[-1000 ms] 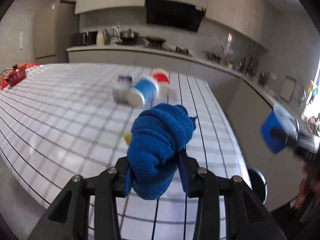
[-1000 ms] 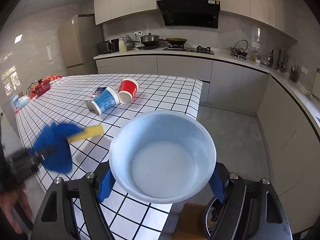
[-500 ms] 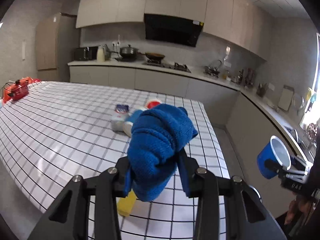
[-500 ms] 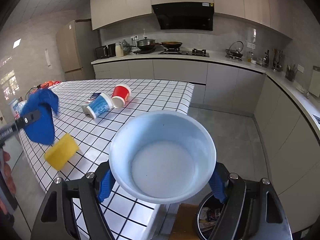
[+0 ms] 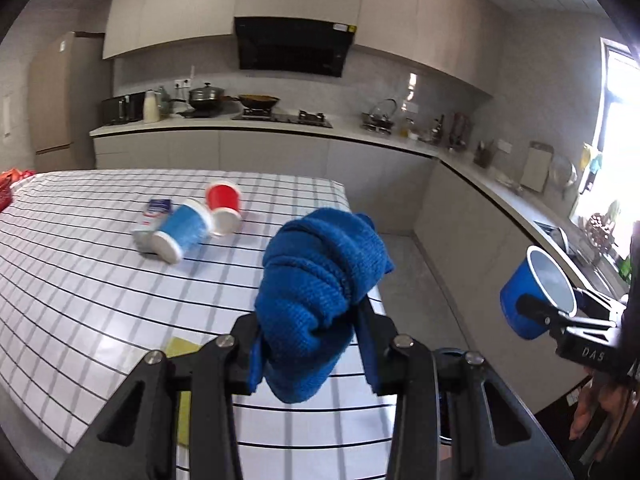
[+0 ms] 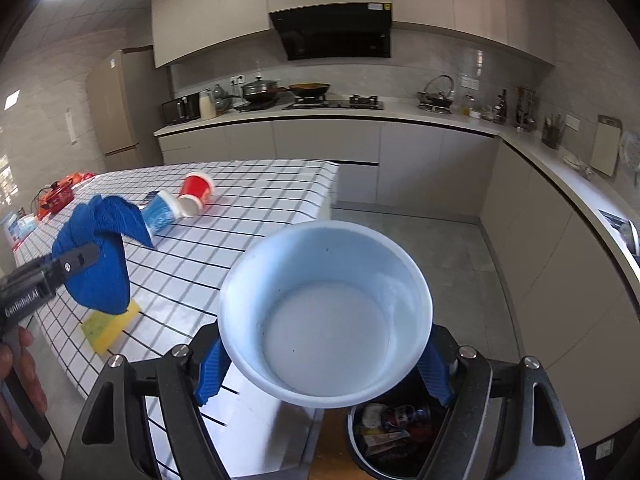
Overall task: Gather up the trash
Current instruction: 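Carry the blue bowl and blue cloth over the black bin and release both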
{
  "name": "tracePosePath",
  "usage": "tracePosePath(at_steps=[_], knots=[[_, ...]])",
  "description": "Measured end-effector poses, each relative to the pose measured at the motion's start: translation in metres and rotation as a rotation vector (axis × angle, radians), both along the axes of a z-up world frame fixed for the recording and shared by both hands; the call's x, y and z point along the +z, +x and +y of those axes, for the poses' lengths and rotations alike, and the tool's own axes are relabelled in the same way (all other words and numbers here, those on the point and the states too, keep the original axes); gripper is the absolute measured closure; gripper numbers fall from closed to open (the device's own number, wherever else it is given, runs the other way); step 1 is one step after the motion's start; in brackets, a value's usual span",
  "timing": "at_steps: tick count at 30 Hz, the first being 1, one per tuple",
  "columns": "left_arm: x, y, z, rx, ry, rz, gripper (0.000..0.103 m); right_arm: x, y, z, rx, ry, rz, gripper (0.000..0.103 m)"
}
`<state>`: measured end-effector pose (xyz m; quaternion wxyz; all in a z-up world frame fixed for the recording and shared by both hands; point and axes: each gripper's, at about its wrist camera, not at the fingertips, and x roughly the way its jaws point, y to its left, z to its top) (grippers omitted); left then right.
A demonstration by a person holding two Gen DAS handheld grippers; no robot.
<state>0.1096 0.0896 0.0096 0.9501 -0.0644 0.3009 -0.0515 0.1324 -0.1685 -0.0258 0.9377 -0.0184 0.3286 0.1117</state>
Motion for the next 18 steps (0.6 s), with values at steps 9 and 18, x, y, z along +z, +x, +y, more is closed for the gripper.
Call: tracePosePath(at_steps=[9,18], knots=[[-0.015,0.006,-0.056,-0.084,0.011,0.027,0.063,-0.009,-0.01,-0.053,-0.072,0.002,0.019,0.023],[-0.029,0.01,-0.115,-0.163,0.018,0.058,0.063,-0.022,-0.024,-0.103,-0.138,0.007,0.05,0.023]])
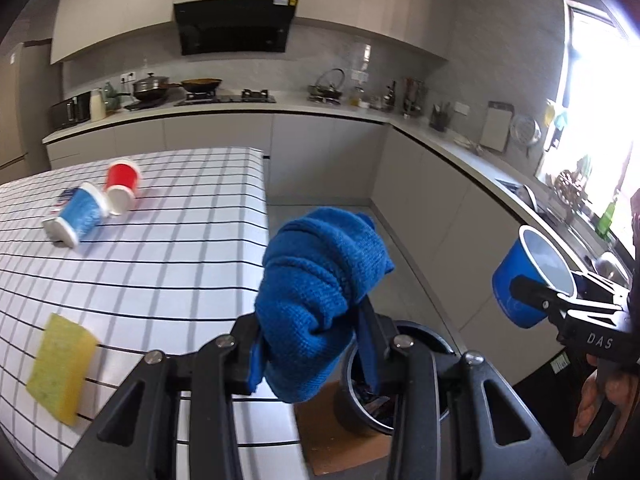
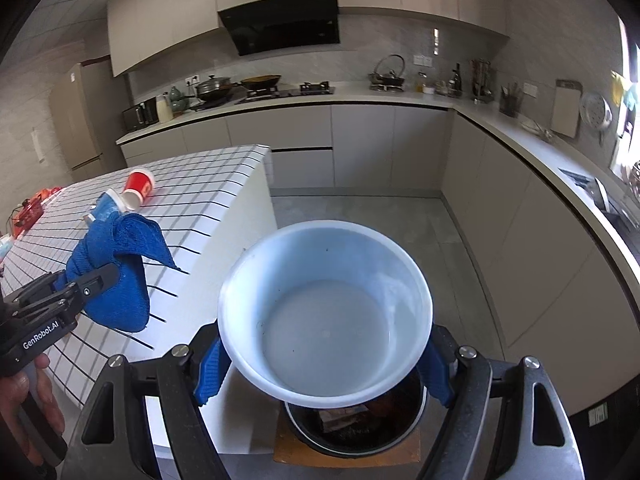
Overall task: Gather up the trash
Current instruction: 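Carry the blue bowl and blue cloth over the black bin and release both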
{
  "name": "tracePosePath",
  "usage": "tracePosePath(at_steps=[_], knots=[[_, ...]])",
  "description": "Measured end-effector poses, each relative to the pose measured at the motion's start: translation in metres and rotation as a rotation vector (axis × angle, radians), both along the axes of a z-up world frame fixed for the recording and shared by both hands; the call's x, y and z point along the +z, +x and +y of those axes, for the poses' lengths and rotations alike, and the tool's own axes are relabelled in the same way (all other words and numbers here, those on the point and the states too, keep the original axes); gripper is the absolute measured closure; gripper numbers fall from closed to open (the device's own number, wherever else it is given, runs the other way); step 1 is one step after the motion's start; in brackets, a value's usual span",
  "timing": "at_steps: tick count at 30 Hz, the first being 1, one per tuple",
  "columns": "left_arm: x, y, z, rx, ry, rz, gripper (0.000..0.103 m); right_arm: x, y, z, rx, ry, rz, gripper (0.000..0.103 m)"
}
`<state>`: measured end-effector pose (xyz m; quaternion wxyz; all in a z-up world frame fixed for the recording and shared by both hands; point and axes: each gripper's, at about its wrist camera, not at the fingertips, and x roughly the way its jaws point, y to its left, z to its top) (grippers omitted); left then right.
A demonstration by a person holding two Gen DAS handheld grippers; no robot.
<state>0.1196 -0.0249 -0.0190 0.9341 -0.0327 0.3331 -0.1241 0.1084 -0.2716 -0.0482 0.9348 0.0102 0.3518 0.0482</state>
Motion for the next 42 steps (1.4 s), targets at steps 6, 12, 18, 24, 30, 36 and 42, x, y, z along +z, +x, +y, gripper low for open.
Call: tracePosePath(at_steps=[6,12,18,24,30,36,42], knots=[[-0.011,0.002,-0.035,-0.058,0.011,0.025,0.063,-0.012,-0.007,-0.027,-0.035,0.005,0.027,0.023],[-0.03,0.001,-0.064,-0.109,0.027,0.063,0.063,-0.029,-0.009,-0.049,-0.045,0.006,0.061,0.023],[-0.057,0.001,-0.085,-0.147,0.035,0.119,0.063,-0.061,-0.007,-0.057,0.01,-0.006,0.12,0.023],[-0.087,0.0,-0.103,-0.175,0.056,0.183,0.063,-0.095,0.002,-0.062,0.062,-0.031,0.184,0.023],[-0.112,0.008,-0.113,-0.182,0.064,0.243,0.063,-0.125,0.015,-0.071,0.108,-0.028,0.237,0.023],[-0.13,0.021,-0.125,-0.19,0.064,0.288,0.063,-0.152,0.029,-0.074,0.193,-0.045,0.28,0.022],[-0.182,0.034,-0.129,-0.159,0.111,0.395,0.002,-0.208,0.05,-0.076,0.29,-0.179,0.322,0.0]])
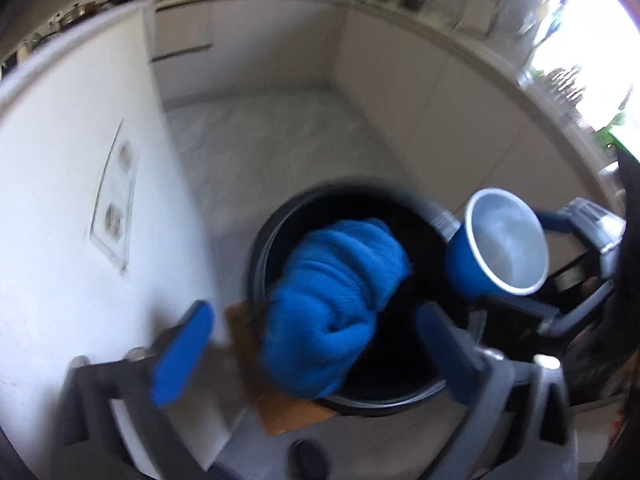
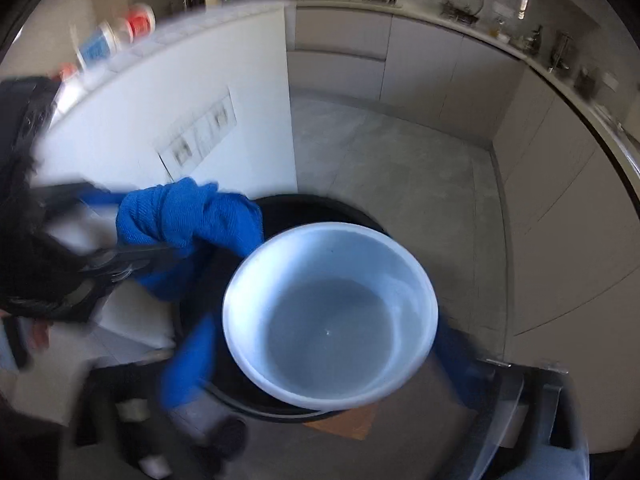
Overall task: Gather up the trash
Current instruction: 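Carry the blue bowl and blue cloth over the black bin and release both, then move both tools back over the table toward the yellow sponge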
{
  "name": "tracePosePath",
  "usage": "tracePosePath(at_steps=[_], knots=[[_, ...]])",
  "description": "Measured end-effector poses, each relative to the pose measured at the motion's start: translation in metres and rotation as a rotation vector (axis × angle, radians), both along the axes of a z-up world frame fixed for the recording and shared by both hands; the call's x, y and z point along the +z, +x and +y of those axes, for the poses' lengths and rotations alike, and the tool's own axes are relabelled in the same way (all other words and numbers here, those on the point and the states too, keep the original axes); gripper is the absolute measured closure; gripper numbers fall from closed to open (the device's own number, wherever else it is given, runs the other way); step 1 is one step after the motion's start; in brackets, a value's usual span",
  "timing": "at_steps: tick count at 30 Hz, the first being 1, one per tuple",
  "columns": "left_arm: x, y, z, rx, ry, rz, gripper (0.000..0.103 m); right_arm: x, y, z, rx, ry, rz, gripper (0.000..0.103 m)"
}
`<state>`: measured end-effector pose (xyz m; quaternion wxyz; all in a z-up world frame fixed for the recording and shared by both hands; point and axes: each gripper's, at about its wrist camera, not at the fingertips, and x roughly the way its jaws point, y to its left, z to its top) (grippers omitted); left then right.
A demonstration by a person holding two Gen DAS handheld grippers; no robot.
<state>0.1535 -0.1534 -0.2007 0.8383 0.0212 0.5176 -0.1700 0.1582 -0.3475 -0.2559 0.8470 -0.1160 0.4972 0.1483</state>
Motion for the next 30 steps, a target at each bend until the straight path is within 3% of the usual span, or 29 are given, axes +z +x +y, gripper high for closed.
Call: tracePosePath(at_steps=[2,6,11,19,30], knots=[[-0.014,0.001,0.004,0.021,0.006,0.038,0.002,-0.02,0.008,-0.012,-0.027,-0.034,0.058,0.0],[-0.021,-0.007,0.005,0.022,0.041,0.032,0.002,-0.024,0.002,-0.033,-0.064,0.028,0.059,0.0],[-0.012,-0.012,0.001,0.022,0.046,0.001,0.002,-0.022,-0.004,-0.042,-0.121,0.027,0.05,0.0],[0.007,-0.01,0.004,0.044,0.064,-0.064,0.002,0.006,-0.003,-0.036,-0.224,-0.001,0.013,0.0],[0.075,-0.02,0.012,0.073,0.015,-0.192,0.002,0.071,-0.018,-0.019,-0.256,0.001,-0.112,0.0]])
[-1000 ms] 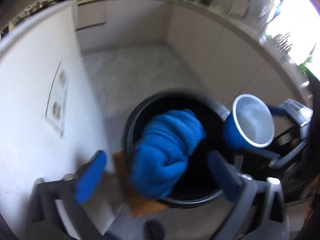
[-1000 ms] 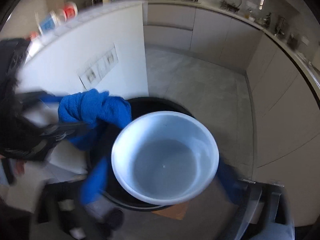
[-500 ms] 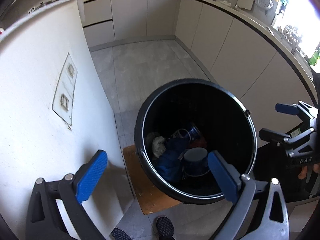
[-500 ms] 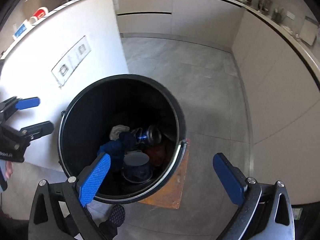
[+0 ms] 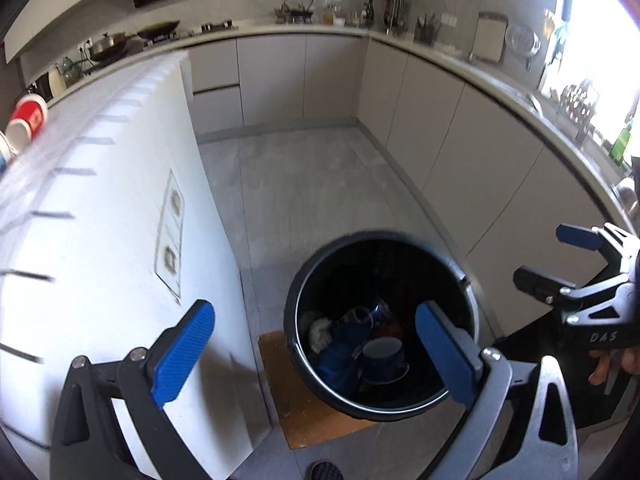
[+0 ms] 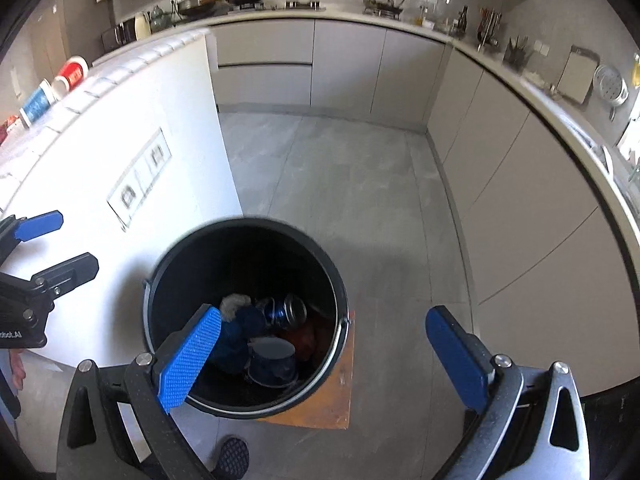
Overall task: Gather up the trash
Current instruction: 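Move both tools back over the table toward the yellow sponge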
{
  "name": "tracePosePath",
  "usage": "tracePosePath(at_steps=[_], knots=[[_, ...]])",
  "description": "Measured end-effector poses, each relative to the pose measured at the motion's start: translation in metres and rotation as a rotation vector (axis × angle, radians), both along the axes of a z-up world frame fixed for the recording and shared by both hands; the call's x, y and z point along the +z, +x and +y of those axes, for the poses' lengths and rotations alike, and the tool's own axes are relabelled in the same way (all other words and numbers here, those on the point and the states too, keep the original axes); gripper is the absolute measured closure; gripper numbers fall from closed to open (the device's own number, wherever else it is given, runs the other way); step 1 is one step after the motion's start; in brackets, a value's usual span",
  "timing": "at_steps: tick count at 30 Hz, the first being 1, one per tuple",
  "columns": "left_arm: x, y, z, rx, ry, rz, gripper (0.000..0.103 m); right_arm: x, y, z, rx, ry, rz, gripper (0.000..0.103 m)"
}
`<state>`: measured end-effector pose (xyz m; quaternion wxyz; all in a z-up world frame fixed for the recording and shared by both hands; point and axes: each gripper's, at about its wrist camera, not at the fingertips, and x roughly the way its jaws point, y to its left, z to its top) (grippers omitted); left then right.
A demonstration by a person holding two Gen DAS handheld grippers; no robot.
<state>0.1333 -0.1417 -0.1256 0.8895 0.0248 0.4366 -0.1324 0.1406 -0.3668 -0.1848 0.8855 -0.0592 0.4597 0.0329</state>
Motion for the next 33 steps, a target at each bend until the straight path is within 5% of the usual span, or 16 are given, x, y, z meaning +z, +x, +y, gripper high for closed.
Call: tracePosePath(at_steps=[9,18,33], knots=[[0.058,-0.023,0.029,0.042,-0.034,-0.109,0.002,0.06,-0.009,0.035,-0.002,0.0,-0.122,0.0],[0.082,-0.036,0.084,0.133,-0.035,-0.183,0.002,0.104,-0.013,0.09,0.054,0.026,-0.196,0.0],[0.103,-0.059,0.216,0.375,0.028,-0.247,0.001,0.125,-0.01,0.216,0.248,0.089,-0.241,0.0]])
